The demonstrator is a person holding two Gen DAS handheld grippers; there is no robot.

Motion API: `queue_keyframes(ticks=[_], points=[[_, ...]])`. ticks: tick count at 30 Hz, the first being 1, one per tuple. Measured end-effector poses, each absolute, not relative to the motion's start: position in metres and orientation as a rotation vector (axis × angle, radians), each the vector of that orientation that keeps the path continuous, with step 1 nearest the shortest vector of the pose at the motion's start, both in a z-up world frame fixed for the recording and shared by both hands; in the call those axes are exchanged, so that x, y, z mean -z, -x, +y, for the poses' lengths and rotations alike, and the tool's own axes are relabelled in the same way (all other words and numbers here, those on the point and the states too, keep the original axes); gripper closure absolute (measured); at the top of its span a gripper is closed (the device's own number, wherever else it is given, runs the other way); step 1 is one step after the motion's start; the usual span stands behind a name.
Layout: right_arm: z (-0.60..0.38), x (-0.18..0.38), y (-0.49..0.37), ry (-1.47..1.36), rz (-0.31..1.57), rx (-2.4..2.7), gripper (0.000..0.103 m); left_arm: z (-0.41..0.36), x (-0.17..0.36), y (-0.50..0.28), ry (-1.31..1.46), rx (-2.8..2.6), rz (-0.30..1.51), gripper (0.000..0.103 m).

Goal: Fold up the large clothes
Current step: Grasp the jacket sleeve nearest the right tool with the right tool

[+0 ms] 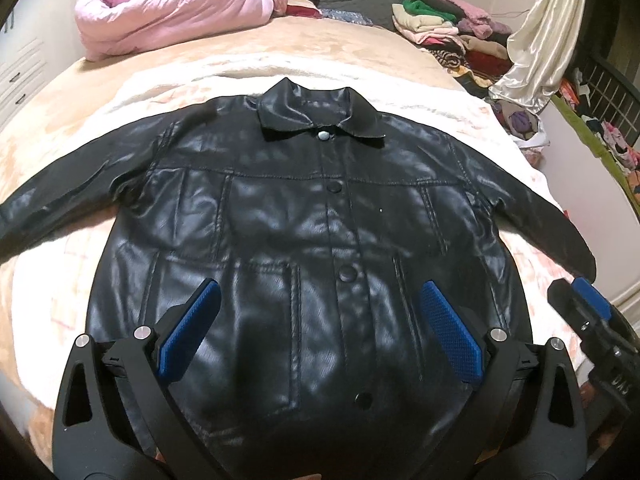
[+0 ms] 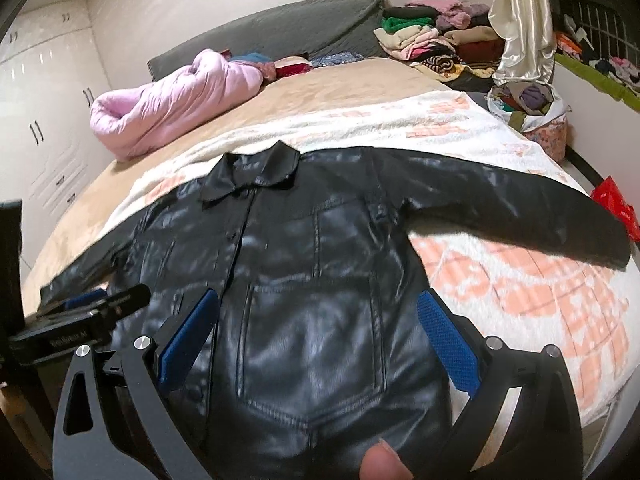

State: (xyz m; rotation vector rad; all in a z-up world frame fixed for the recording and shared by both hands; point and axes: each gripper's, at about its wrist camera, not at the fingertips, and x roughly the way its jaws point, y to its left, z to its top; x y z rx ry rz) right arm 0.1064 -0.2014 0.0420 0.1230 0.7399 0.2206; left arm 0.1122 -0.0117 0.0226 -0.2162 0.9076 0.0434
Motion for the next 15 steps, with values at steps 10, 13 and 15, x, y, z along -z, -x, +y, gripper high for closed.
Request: queue_keyframes(ticks=[10,13,15], points=[[-0.224,-0.044,-0.146,-0.162,0.747,-0.177,0.004,-0.025,-0.025,-0.150,0.208,-0.022,0.940,0.009],[-0.237,-0.041,-0.157,-0.175,0.753,-0.152,0.004,-0.029,-0.021,-0.164,0.218,0.006,0.973,0.009],[-0.246,-0.039,-0.164,-0.183,0.755,-0.130,0.004,-0.035,-0.018,-0.175,0.212,0.016,0.985,0.009]])
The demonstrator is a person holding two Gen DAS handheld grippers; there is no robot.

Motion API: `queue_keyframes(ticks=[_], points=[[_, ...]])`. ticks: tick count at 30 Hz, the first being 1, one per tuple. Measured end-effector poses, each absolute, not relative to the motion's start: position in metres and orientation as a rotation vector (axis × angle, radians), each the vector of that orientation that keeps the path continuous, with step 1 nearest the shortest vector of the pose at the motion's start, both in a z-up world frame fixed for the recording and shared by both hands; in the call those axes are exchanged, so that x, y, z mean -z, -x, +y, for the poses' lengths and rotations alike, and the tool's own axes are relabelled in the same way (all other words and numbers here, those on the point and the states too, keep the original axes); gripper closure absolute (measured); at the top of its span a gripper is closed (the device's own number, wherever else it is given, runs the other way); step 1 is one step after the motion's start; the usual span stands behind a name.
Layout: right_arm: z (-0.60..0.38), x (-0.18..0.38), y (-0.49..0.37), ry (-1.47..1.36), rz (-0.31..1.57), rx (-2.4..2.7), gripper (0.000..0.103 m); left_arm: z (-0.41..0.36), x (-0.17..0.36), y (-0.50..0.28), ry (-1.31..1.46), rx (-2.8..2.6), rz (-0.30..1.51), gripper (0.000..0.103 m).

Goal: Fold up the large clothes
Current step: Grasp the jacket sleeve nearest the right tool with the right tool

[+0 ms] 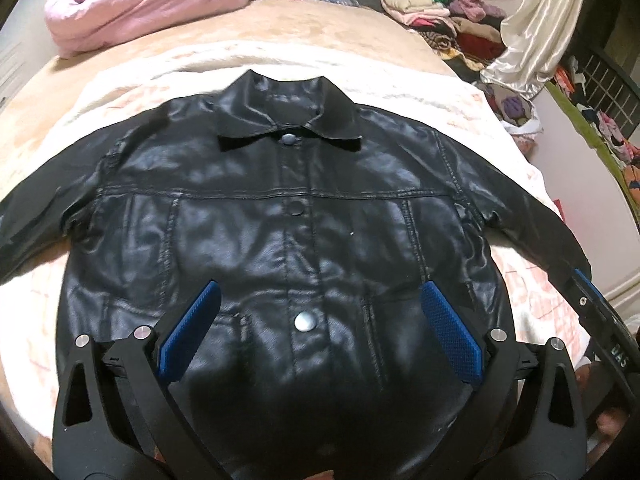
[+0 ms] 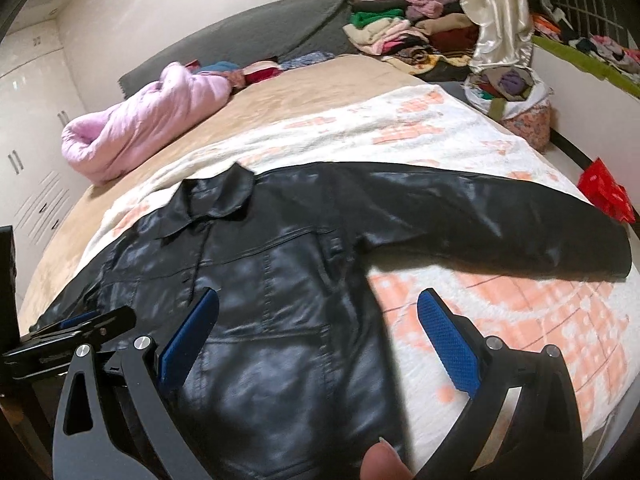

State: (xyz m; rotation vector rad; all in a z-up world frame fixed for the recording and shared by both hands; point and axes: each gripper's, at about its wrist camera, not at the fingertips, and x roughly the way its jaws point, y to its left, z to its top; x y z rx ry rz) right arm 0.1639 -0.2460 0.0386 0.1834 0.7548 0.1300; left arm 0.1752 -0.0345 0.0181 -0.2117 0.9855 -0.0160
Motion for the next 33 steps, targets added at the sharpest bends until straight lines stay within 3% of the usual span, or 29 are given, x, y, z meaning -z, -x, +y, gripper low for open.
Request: queue_keyframes(ticks=[33], points=[[-0.479,0.058,-0.217,-0.701,0.744,0.440,0.004,-0.088,0.016,-0.267,0.135,0.049,1.018,0.009]])
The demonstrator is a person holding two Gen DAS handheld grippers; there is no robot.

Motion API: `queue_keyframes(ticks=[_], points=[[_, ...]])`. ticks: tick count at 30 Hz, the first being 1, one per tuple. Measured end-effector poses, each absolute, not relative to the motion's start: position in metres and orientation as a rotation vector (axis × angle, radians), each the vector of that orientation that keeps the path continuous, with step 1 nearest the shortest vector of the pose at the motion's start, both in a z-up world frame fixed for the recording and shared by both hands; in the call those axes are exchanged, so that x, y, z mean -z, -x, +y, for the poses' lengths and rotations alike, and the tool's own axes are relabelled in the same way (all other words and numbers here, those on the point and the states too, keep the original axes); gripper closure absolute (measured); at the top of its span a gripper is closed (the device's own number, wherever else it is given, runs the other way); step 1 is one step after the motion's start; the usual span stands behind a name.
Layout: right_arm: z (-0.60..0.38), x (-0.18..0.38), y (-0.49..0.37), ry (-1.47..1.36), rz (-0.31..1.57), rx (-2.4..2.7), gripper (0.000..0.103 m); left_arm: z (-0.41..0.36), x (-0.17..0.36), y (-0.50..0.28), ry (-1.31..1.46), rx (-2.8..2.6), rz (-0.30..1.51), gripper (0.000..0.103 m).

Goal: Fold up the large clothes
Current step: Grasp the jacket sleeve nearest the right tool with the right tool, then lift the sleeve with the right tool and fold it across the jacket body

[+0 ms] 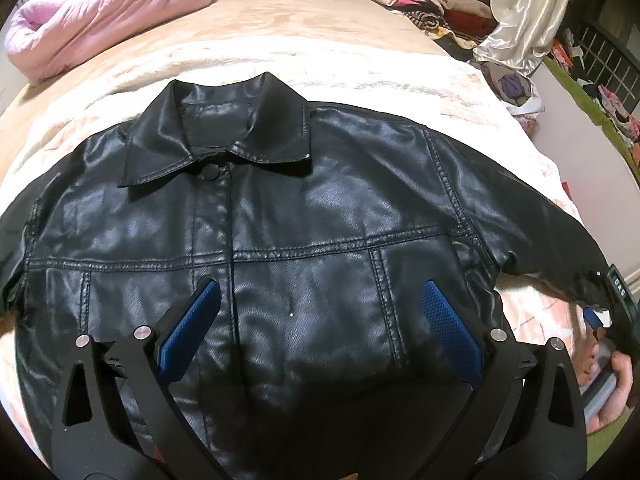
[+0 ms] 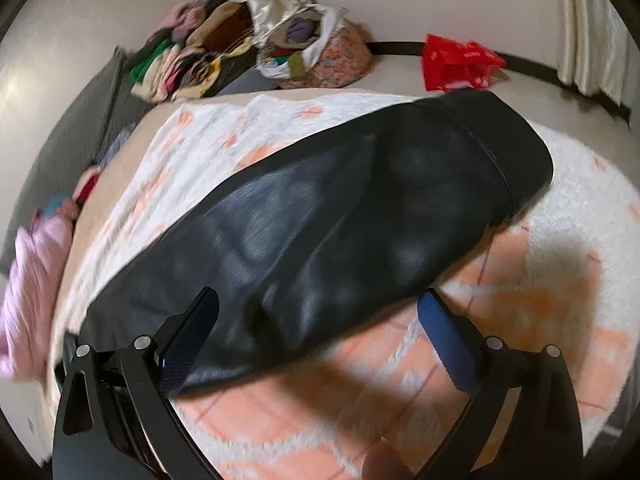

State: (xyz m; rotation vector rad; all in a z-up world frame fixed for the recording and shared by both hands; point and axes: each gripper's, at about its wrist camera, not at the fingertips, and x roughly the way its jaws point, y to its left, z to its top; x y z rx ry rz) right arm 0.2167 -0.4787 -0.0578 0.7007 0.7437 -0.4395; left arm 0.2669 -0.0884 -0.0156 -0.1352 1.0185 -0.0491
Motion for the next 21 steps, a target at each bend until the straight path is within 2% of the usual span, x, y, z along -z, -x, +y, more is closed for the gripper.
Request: queue_keyframes(ticks=[7,8,10,11,12,14,21], points=[[-0.507,0.066,-0.226,-0.837,0.632,0.443,0.006,-0.086,0.020,-0.277,0.143,0.043,1.030,0.009],[-0.511,0.066,-0.226,-0.855,0.601,0.439,0.012,-0.084,0.020,-0.279,0.144,0.039,1.029,0.009],[-0.517,0.065,-0.230,-0.862,0.572,0.437,0.042,-0.082,0.019,-0.281,0.145,0.032,1.029,0.009],[-0.522,0.065,-0.233,-0.867,0.565,0.426,0.064,-0.080,0.019,-0.282,0.148,0.031,1.028,0.009],[-0.526,0.064,-0.237,-0.890,0.563,0.395,0.082,-0.078,0.018,-0.283,0.152,0.032,1.027,0.009],[-0.525,0.053,-0.244,-0.886,0.551,0.353,0.091,-0.074,0.015,-0.284,0.158,0.037,1.022,0.009],[-0.487,-0.026,-0.257,-0.712,0.439,0.175,0.096,-0.048,0.001,-0.288,0.196,0.023,1.004,0.009]])
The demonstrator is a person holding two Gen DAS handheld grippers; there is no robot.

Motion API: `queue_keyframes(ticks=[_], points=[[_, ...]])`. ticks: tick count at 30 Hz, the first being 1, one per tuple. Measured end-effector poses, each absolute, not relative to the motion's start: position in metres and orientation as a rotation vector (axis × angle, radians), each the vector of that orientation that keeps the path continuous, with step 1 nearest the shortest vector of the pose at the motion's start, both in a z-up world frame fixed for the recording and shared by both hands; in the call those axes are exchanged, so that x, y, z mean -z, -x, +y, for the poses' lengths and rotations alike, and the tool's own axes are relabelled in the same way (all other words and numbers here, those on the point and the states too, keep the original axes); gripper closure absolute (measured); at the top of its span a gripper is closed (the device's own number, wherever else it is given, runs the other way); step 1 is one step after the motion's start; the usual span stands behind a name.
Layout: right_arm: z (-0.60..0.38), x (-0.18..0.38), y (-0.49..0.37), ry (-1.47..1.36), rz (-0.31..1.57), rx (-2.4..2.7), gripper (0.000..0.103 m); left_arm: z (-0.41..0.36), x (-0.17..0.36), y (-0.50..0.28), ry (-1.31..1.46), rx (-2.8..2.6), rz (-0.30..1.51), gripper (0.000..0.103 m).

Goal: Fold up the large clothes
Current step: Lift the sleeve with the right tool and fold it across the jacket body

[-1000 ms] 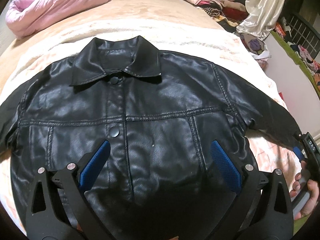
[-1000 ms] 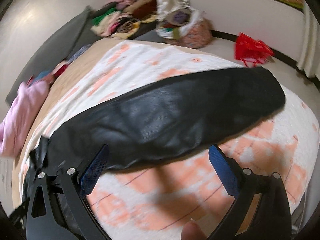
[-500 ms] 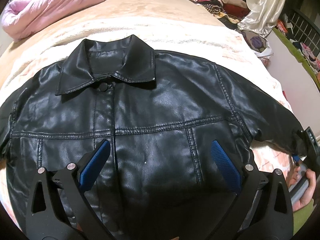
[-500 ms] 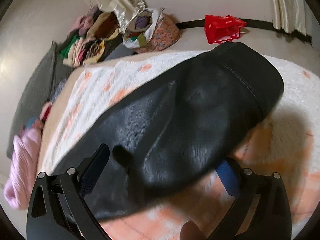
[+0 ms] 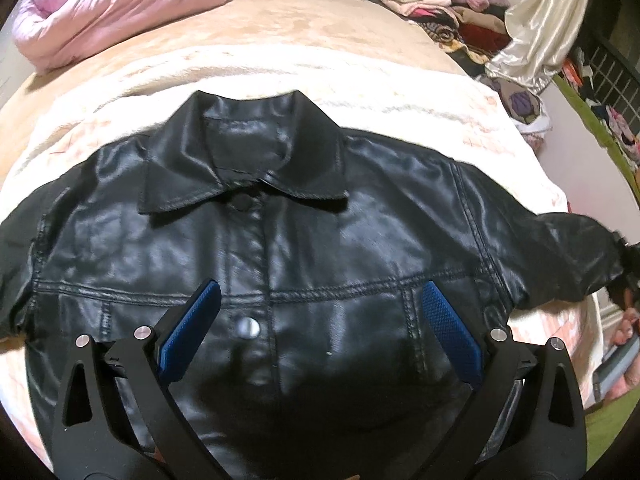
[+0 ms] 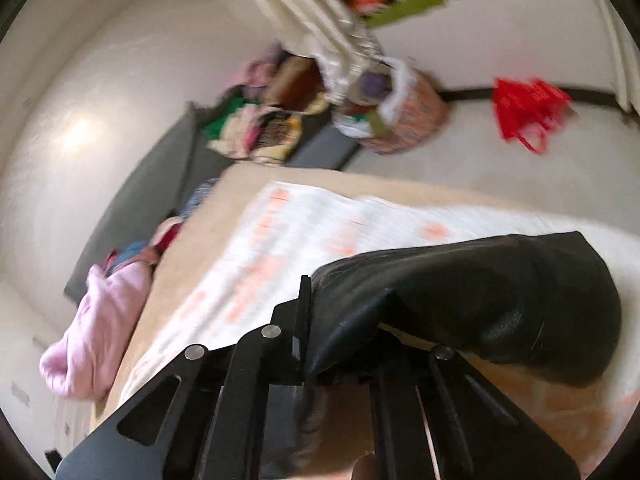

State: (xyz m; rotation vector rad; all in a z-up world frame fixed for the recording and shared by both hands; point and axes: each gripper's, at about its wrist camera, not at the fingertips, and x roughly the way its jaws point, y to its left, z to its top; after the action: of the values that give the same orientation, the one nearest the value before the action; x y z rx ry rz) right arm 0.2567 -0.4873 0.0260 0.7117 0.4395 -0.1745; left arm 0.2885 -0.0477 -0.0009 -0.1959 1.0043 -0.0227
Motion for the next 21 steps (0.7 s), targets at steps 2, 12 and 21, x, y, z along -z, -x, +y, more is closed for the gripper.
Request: queue_keyframes(ticks=[2,12,21], points=[[-0.470,-0.047,-0.260,-0.675,0.423,0.118,0.096,-0.039,-0.005,-0.289,0.207,0.023,0.992,0.009],[-0.334,-0.118,-0.273,-0.377,0.396,-0.124,0.096,0.023,-0.040,-0.278,0.318,0.010,0.907,0.009],[-0.209,-0.123,-0.261,-0.156,0.400,-0.322,0.096,0.078,-0.057,-0.256,0.395,-0.001,0.851,0.009]])
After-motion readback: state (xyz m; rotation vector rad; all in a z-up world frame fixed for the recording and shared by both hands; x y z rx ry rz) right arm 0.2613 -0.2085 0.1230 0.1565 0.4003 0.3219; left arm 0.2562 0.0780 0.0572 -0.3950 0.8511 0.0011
